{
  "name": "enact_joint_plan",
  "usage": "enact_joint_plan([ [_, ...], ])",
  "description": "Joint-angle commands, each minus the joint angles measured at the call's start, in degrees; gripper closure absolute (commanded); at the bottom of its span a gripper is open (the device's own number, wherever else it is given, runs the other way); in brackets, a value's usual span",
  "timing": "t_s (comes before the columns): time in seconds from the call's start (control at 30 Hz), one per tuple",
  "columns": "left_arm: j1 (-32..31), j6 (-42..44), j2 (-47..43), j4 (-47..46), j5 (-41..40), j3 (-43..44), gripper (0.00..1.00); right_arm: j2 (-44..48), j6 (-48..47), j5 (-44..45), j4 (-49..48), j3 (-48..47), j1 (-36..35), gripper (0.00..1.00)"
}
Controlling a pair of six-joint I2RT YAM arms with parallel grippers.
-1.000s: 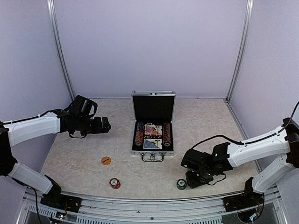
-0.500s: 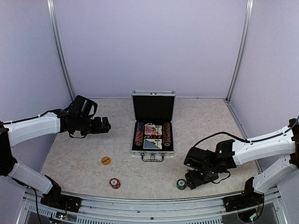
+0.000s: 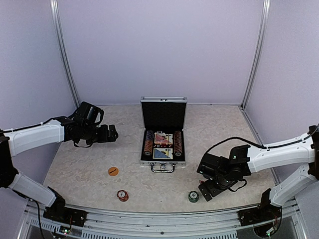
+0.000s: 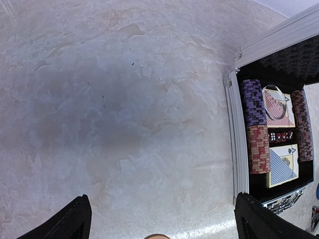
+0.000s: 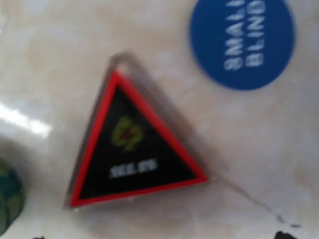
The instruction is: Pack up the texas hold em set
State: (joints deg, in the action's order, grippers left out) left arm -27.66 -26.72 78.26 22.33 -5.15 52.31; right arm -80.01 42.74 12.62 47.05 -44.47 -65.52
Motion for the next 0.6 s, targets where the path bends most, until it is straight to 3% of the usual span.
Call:
enact_joint_plan([
  [0.0, 0.50, -0.26, -0.70, -0.63, 0.13, -0.28, 0.01, 1.47, -2.19, 1.43, 0.35, 0.18, 2.24, 0.01],
  [0.57, 0.50, -0.17, -0.39, -0.55, 0.12, -0.28, 0.01, -3.80, -4.20, -0.28, -6.32, 1.41, 3.50, 0.02],
])
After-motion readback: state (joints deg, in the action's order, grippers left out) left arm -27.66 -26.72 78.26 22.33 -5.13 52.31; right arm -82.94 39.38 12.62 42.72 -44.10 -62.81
